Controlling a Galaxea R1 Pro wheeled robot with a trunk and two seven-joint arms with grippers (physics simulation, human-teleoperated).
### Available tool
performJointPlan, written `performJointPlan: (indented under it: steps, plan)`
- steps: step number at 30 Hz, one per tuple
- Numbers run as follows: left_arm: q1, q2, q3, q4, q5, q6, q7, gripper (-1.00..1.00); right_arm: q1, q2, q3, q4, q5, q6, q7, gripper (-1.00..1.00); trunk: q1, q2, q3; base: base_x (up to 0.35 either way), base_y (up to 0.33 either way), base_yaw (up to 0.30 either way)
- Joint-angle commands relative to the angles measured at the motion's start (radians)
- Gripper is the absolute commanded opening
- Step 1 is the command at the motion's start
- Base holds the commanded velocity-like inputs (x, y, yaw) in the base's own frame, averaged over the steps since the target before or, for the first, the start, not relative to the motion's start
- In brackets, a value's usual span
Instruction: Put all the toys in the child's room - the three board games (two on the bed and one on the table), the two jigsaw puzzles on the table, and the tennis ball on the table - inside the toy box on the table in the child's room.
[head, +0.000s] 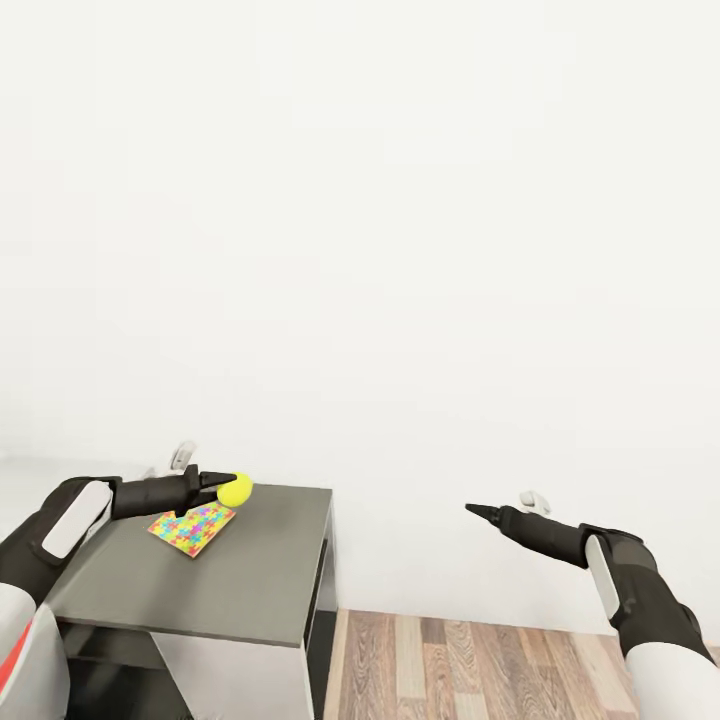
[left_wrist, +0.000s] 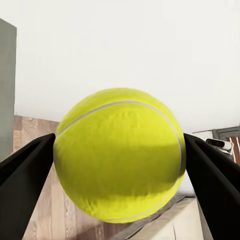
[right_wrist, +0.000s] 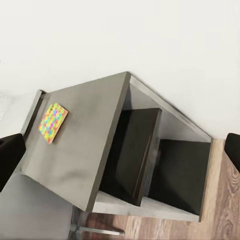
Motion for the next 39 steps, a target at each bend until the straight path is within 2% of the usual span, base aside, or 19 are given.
performJointPlan:
  steps: [1, 12, 39]
  plan:
    - [-0.002, 0.001, -0.003, 0.001, -0.003, 0.001, -0.007, -1.00, -0.001, -0.001, -0.001, 0.000, -0.006, 0.008, 0.001, 1.00, 0.001, -0.002, -0.002, -0.014, -0.092, 0.282]
    - [-0.002, 0.001, -0.003, 0.001, -0.002, 0.001, -0.008, -1.00, 0.000, -0.002, -0.002, -0.001, -0.007, 0.010, 0.007, 1.00, 0.001, -0.002, -0.001, -0.014, -0.048, 0.288]
    - [-0.002, 0.001, -0.003, -0.001, -0.001, 0.002, -0.010, -1.00, -0.001, -0.004, -0.002, 0.001, -0.007, 0.011, 0.007, 1.00, 0.001, -0.002, 0.023, 0.000, 0.000, 0.256]
